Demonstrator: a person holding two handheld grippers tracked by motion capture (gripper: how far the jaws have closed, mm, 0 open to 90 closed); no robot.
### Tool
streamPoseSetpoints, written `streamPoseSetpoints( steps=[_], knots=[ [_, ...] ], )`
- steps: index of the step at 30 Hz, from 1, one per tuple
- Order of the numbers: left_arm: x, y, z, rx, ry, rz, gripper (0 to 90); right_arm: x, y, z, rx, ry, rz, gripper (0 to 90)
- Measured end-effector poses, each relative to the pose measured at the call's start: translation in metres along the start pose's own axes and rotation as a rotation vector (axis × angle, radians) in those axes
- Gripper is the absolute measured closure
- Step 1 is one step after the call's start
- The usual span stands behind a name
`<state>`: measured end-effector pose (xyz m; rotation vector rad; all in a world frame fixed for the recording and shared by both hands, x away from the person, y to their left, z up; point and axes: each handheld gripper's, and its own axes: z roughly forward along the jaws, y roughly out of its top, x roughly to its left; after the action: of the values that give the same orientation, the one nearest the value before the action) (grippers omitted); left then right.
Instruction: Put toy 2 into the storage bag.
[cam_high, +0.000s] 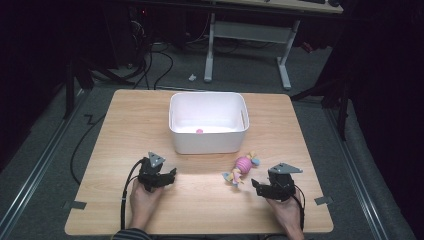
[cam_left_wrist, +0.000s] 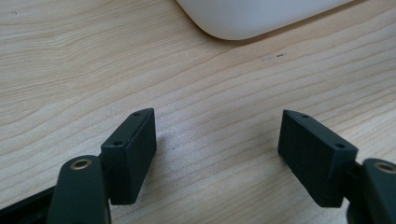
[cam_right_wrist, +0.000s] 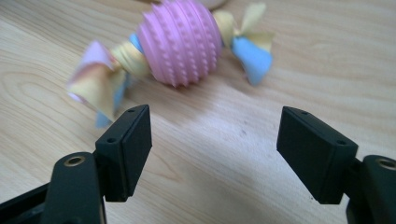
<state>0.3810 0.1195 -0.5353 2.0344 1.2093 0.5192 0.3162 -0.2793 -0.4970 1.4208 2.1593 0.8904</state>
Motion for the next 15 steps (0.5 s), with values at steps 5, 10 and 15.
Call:
streamPoseSetpoints(
  steps=[5, 10, 15],
  knots=[
    [0.000, 0.000, 0.000, 0.000, -0.001, 0.000, 28.2, 0.006, 0.013, -0.005, -0.015, 0.029, -0.033, 26.9],
    [0.000, 0.000, 0.000, 0.000, -0.001, -0.001, 28.2, 0.012, 0.029, -0.001, -0.002, 0.042, -0.079, 25.4],
    [0.000, 0.000, 0.000, 0.000, -0.001, 0.000, 28.2, 0.015, 0.043, 0.007, 0.012, 0.046, -0.088, 23.3]
  ],
)
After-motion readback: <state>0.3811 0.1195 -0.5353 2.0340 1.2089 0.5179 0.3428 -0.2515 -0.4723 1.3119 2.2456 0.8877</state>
